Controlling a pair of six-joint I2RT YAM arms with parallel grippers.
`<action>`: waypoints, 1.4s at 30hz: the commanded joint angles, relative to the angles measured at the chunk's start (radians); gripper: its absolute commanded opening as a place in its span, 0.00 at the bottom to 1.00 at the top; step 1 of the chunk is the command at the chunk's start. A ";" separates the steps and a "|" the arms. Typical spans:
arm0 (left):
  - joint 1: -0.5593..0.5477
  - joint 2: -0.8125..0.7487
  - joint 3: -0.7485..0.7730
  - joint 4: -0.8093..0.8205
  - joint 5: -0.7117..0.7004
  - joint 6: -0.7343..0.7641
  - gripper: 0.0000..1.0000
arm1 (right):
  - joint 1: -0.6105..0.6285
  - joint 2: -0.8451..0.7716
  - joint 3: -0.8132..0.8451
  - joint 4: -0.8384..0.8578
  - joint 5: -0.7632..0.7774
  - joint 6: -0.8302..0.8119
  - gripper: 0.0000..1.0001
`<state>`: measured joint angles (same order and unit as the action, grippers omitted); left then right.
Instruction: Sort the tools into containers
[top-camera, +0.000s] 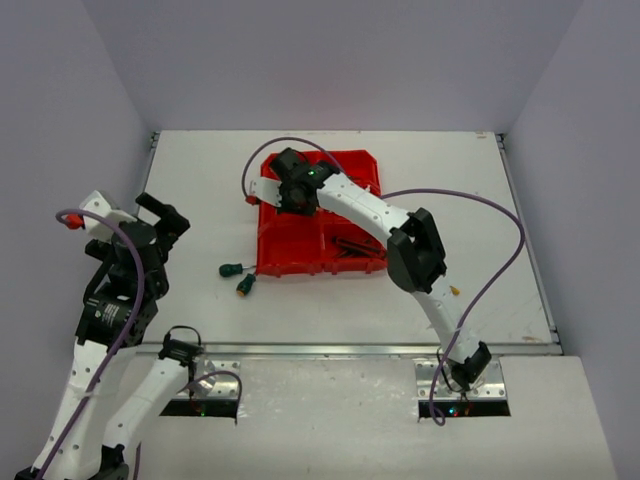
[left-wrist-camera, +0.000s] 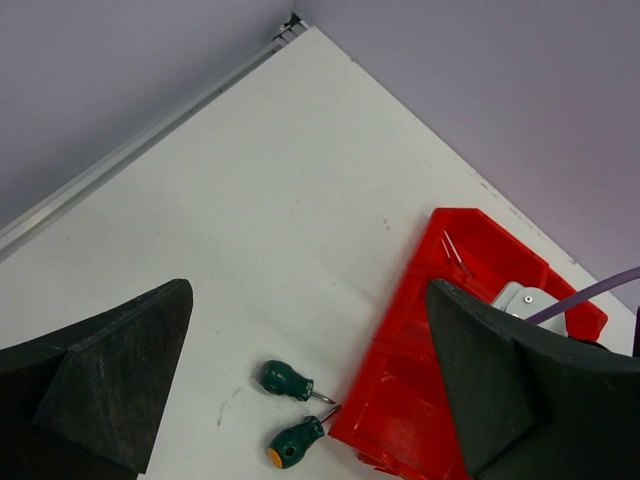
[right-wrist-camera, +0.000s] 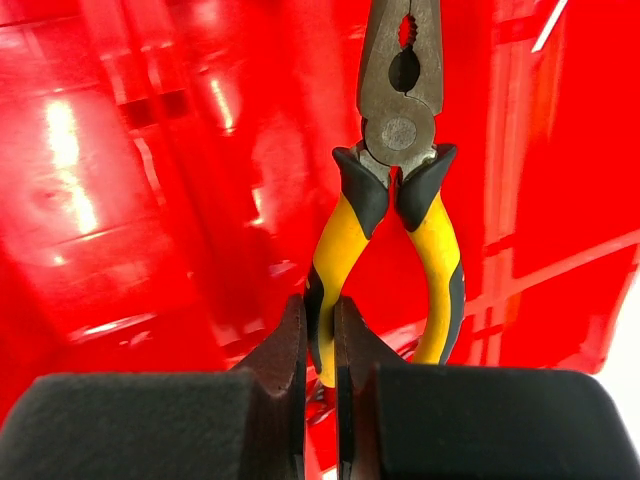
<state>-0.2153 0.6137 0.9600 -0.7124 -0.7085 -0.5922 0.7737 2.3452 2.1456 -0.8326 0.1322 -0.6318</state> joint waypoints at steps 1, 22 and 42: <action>0.002 0.018 -0.017 0.040 -0.004 0.002 1.00 | -0.006 -0.019 0.064 0.112 0.006 -0.047 0.00; 0.005 0.036 -0.028 0.065 0.011 0.033 1.00 | -0.014 -0.115 -0.028 0.152 -0.027 0.051 0.59; 0.005 0.159 -0.024 0.097 0.213 0.087 1.00 | -0.536 -0.852 -1.113 -0.182 -0.073 0.578 0.97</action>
<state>-0.2153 0.7569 0.9325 -0.6685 -0.5630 -0.5278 0.2699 1.4007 1.0805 -0.9006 0.0918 -0.0911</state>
